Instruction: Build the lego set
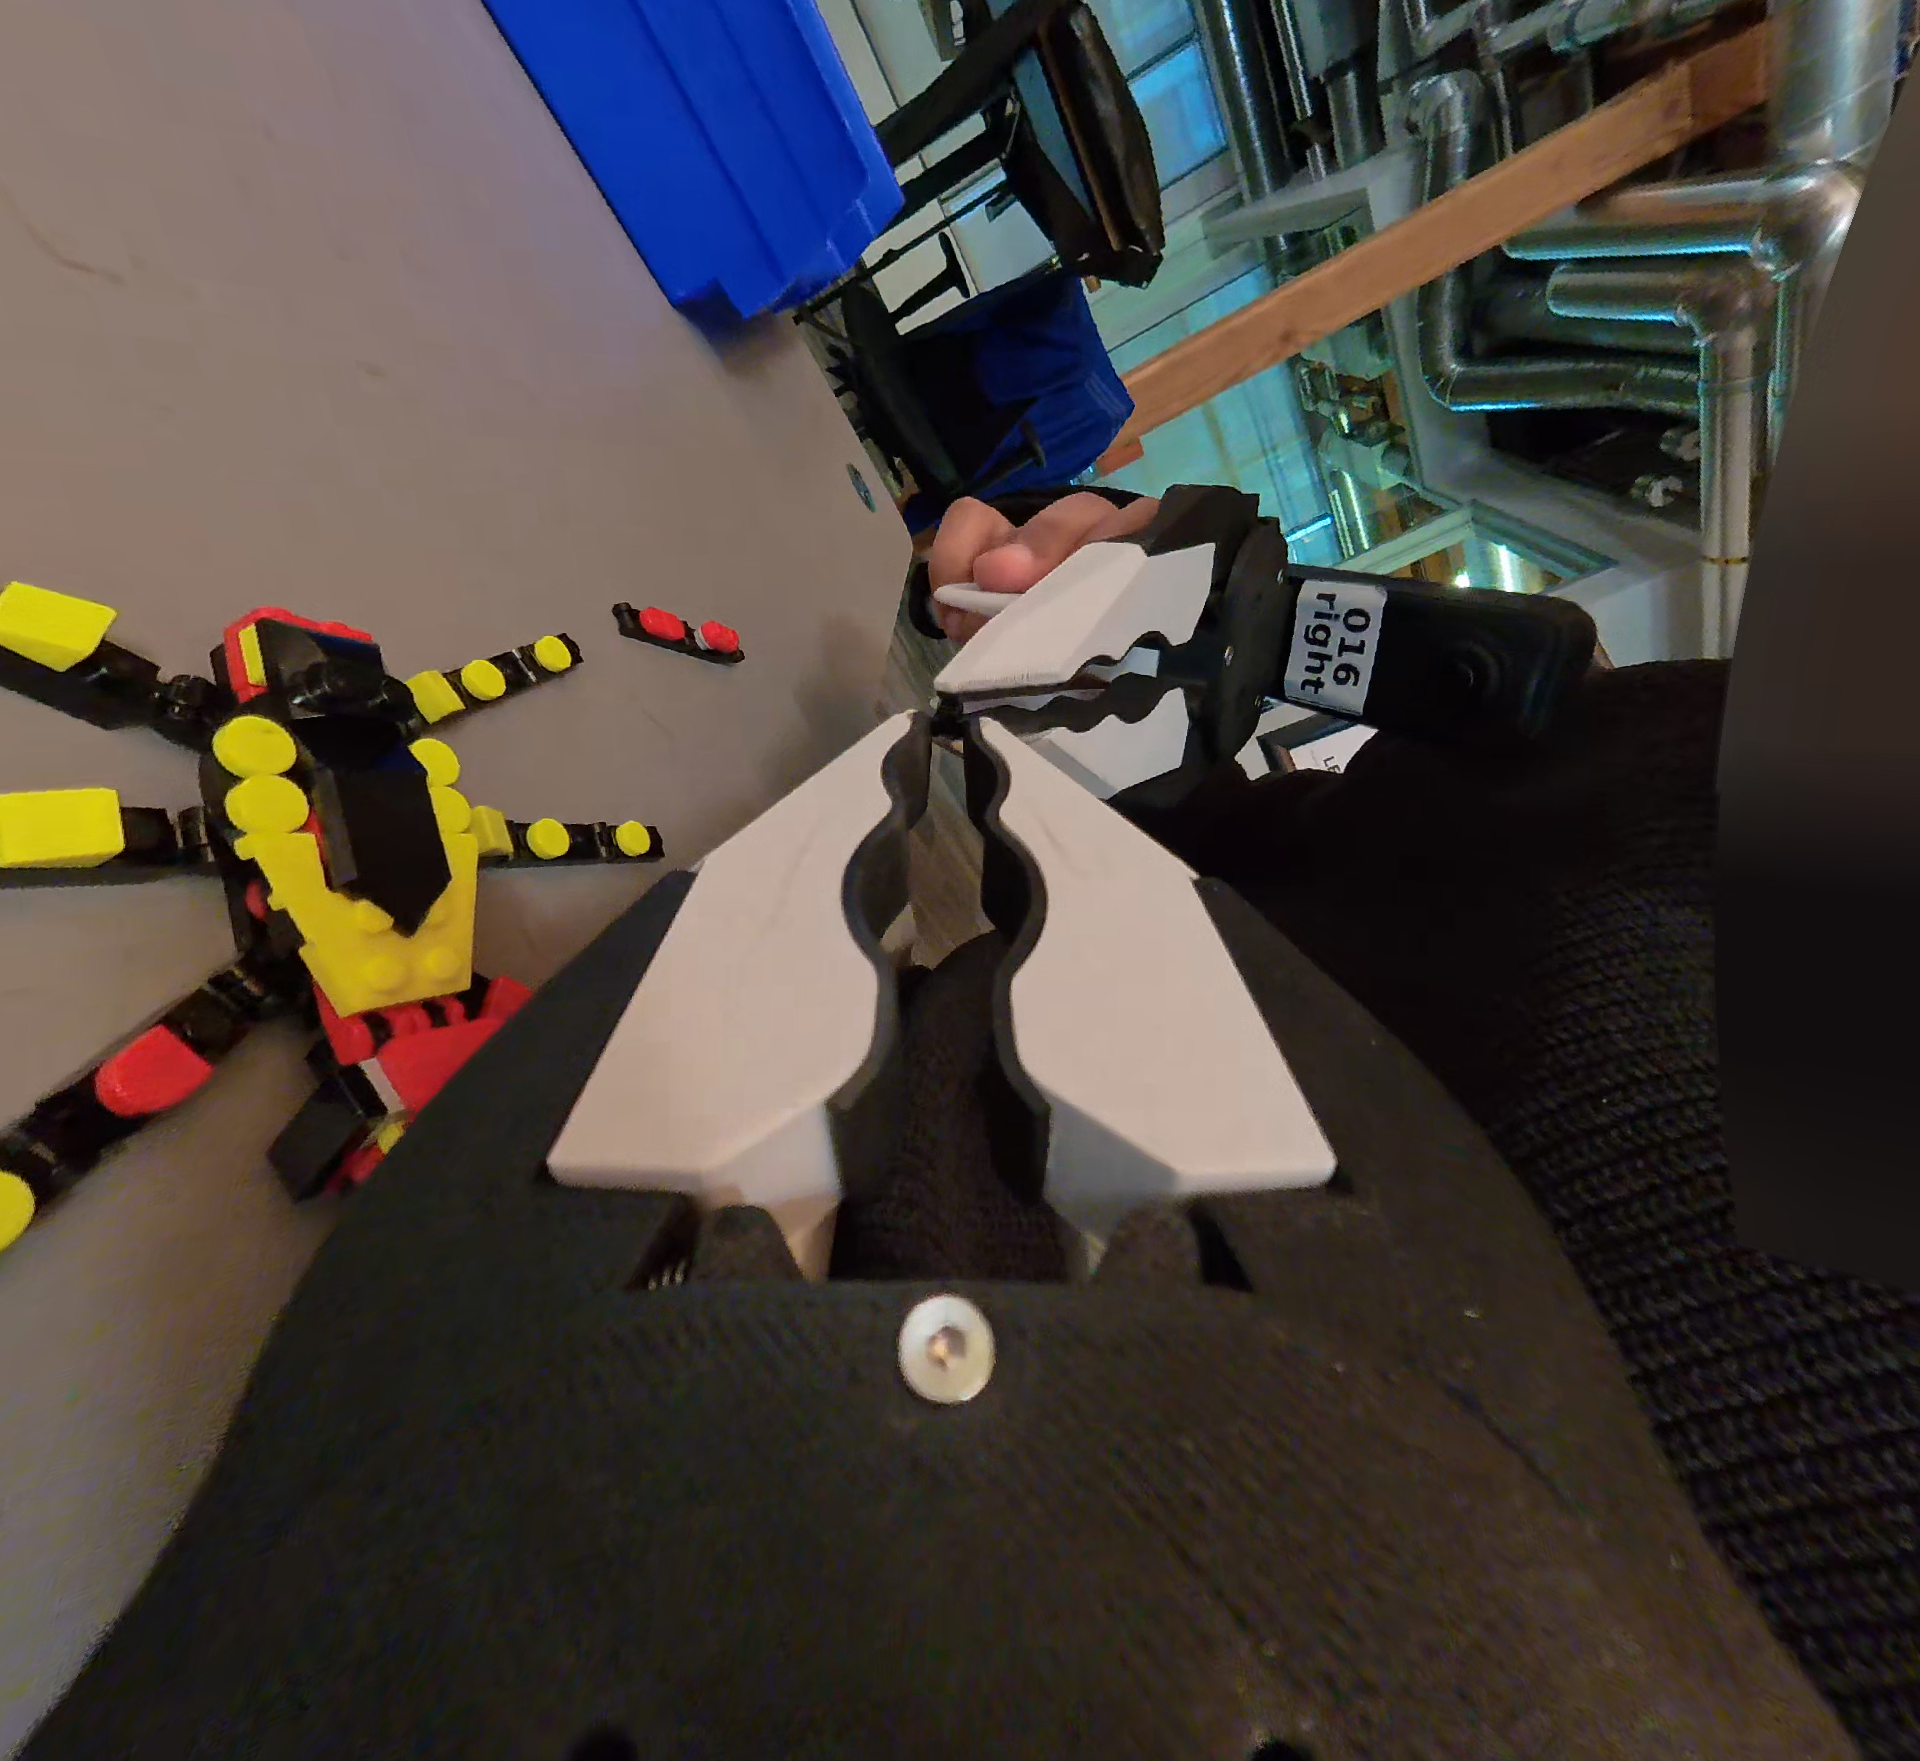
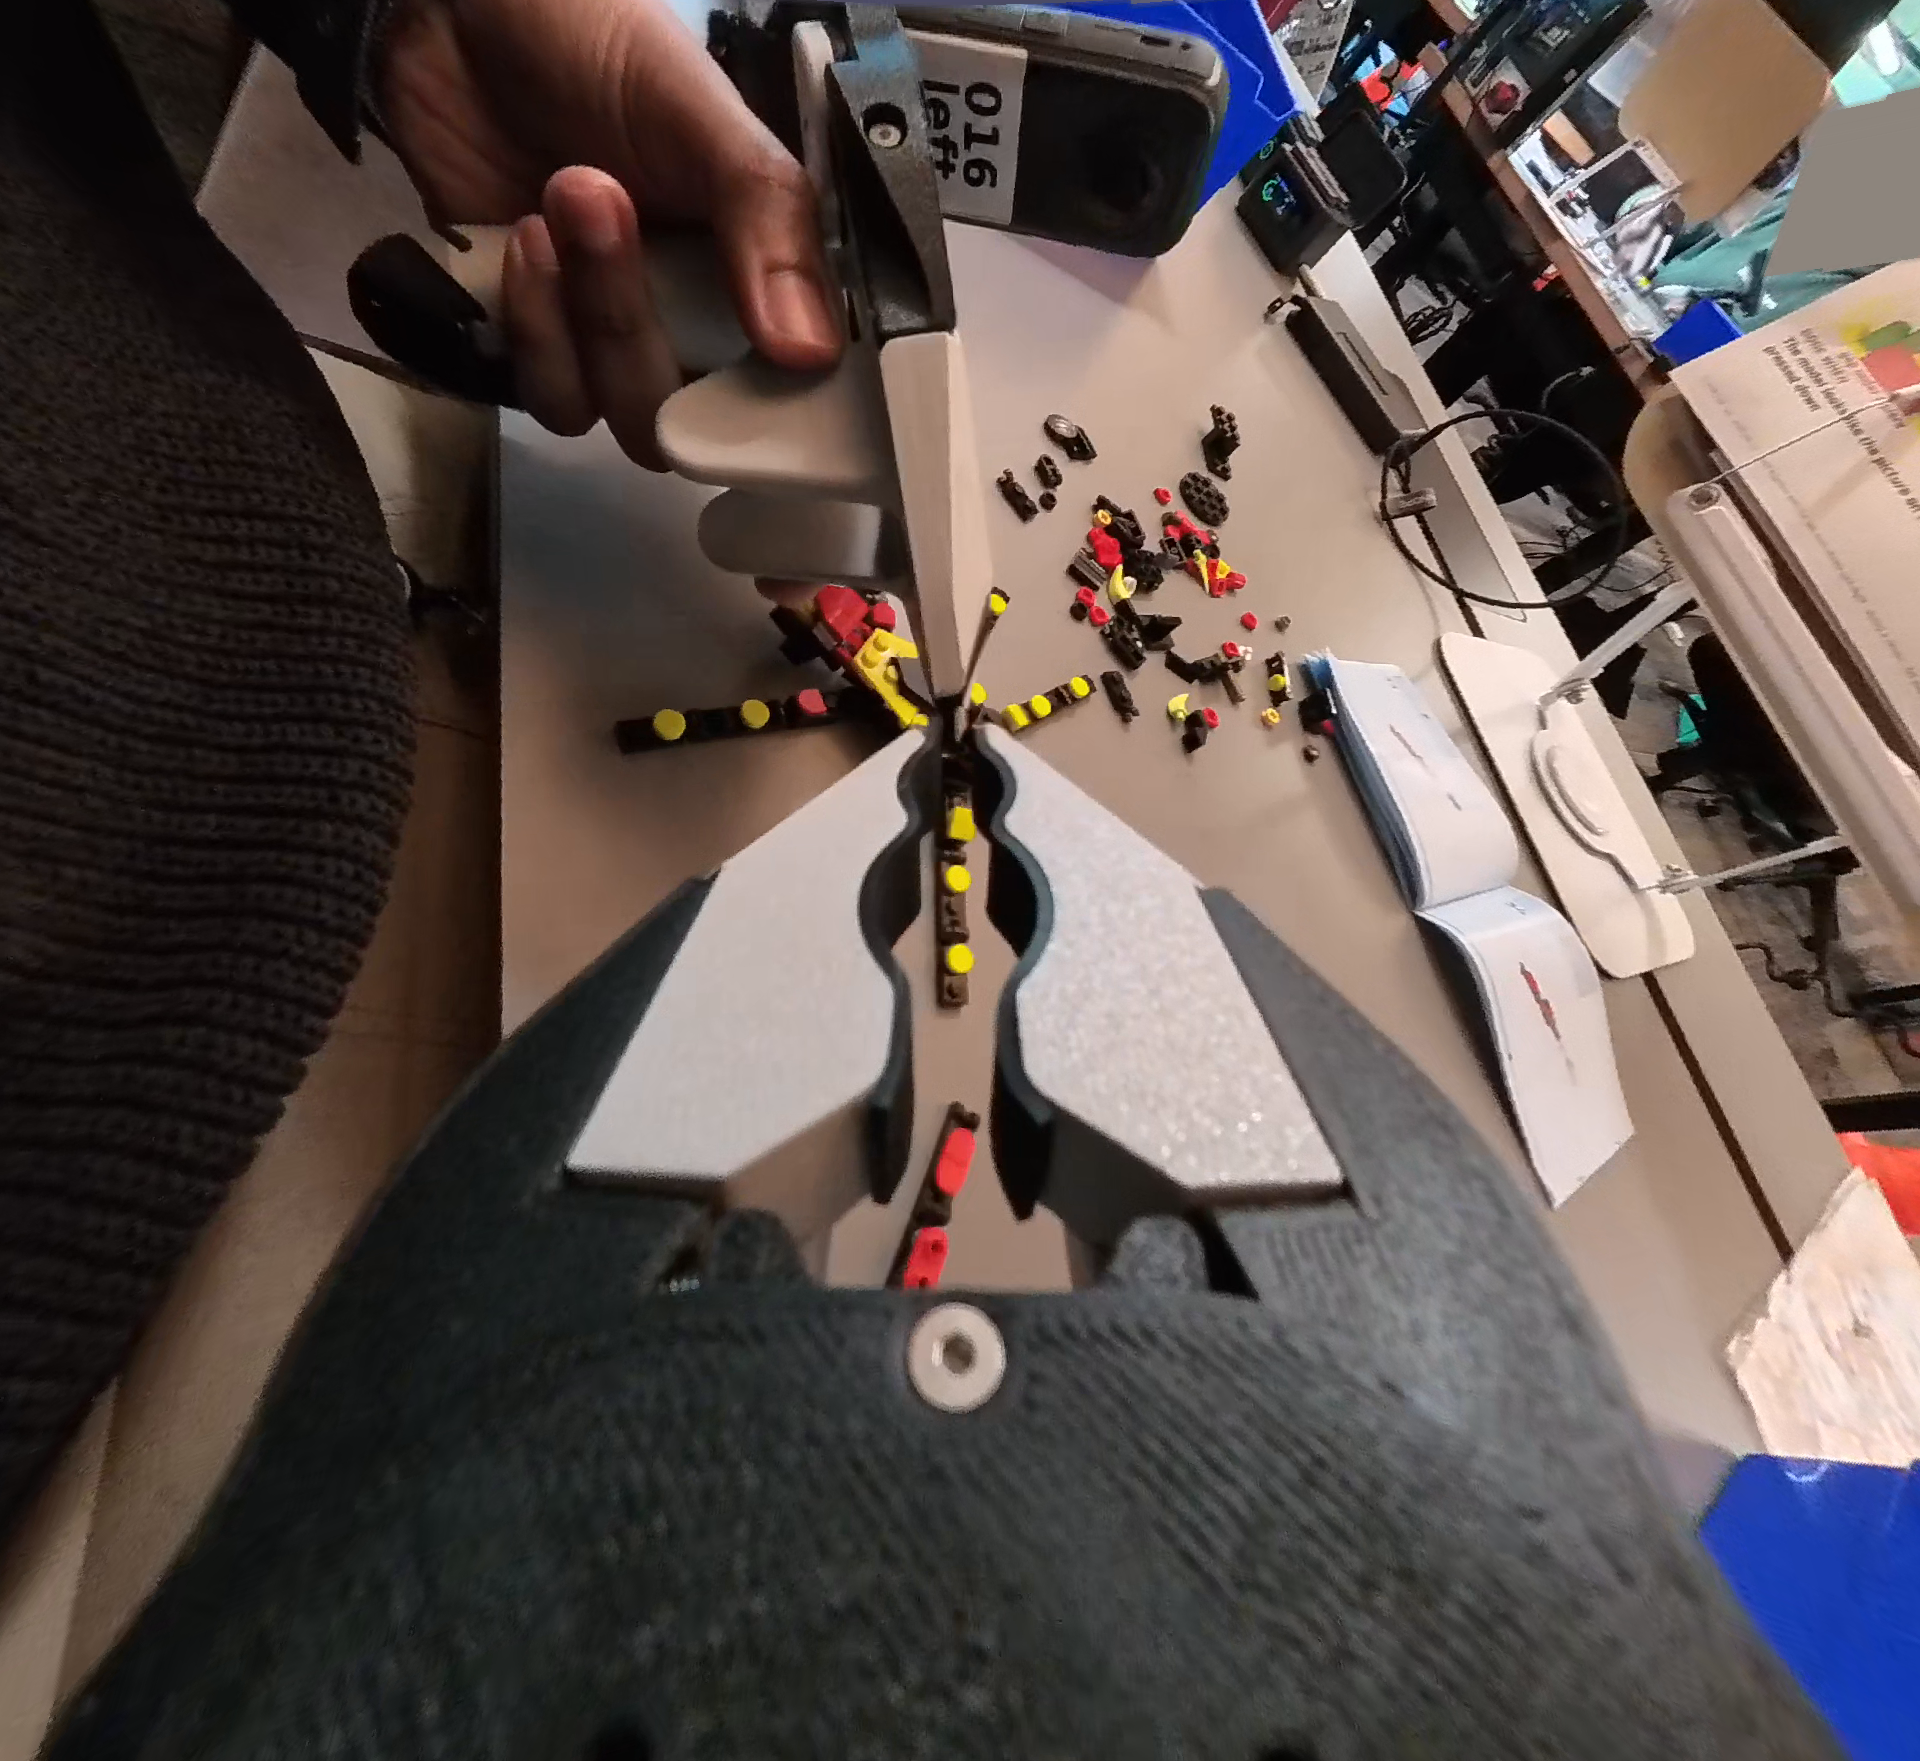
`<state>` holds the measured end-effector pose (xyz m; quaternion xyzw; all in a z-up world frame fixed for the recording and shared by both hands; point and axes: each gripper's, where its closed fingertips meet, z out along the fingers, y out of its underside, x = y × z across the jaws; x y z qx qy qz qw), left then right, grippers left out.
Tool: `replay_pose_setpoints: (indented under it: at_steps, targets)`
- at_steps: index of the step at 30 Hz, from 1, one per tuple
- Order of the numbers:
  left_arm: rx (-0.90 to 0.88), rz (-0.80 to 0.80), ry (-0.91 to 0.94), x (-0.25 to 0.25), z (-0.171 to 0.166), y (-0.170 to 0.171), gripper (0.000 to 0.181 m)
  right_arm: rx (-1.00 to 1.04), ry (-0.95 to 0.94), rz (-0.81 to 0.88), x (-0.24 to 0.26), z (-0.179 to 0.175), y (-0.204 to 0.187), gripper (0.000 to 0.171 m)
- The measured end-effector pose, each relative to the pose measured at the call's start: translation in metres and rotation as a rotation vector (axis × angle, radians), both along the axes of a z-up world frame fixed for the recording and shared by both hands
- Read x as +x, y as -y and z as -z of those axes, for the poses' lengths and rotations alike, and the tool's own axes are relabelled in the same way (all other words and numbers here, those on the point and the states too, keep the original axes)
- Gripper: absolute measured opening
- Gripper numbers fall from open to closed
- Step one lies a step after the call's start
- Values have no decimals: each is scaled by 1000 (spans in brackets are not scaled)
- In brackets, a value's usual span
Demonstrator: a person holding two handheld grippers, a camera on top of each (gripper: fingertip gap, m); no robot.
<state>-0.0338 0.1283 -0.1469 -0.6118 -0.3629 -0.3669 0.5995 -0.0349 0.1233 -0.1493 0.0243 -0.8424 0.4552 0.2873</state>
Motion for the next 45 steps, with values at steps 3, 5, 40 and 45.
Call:
replay_pose_setpoints:
  at_steps: [3,5,40,45]
  targets:
    - [0,9,-7,1,0,0,4,-26,43,0,0,0,-1,3]
    - [4,19,-41,1,-3,1,13,-60,81,24,-5,-1,-6,3]
    - [-20,-101,-161,-73,11,50,26,-392,460,469,-100,24,-134,2]
    - [-33,-95,-178,-71,12,47,25,-400,462,460,-99,19,-132,3]
